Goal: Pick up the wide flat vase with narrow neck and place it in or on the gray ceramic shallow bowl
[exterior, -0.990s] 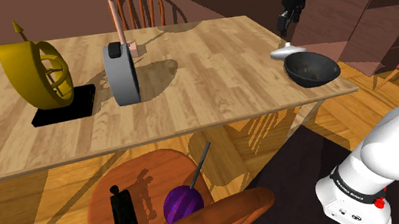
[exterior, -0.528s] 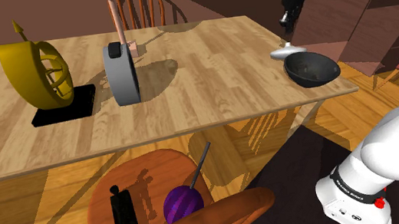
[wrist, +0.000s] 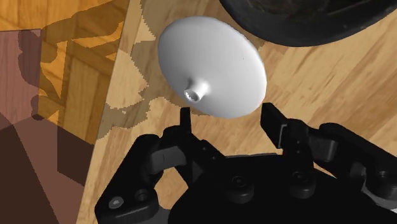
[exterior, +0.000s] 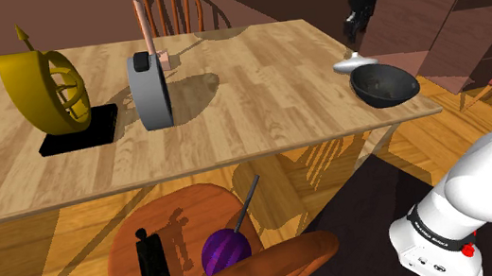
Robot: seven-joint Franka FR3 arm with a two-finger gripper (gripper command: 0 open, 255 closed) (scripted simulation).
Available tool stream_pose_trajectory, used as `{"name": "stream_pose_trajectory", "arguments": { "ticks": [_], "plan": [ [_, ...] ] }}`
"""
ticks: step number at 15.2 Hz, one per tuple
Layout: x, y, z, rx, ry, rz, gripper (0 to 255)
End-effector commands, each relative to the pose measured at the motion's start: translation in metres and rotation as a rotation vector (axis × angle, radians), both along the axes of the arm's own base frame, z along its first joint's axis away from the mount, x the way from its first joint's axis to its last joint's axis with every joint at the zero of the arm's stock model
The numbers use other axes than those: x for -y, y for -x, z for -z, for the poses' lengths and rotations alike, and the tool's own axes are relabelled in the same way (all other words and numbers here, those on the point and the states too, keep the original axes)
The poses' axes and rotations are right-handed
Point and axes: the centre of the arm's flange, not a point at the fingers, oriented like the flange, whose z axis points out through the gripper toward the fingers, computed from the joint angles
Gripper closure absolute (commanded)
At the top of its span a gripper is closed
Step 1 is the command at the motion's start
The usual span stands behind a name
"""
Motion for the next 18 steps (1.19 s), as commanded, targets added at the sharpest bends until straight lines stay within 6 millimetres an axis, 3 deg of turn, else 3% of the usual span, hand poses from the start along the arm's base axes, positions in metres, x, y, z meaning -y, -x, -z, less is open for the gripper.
{"name": "stream_pose_trajectory", "arguments": {
  "ticks": [1, 5, 6, 13, 18],
  "plan": [
    [0.036, -0.005, 0.001, 0.005, -0.135, 0.035, 0],
    [0.132, -0.018, 0.027, 0.014, -0.470, 0.128, 0],
    [0.147, -0.019, 0.034, 0.016, -0.526, 0.144, 0],
    [0.139, -0.019, 0.070, 0.016, -0.526, 0.144, 0],
    [0.139, -0.019, 0.073, 0.016, -0.526, 0.144, 0]
  ]
}}
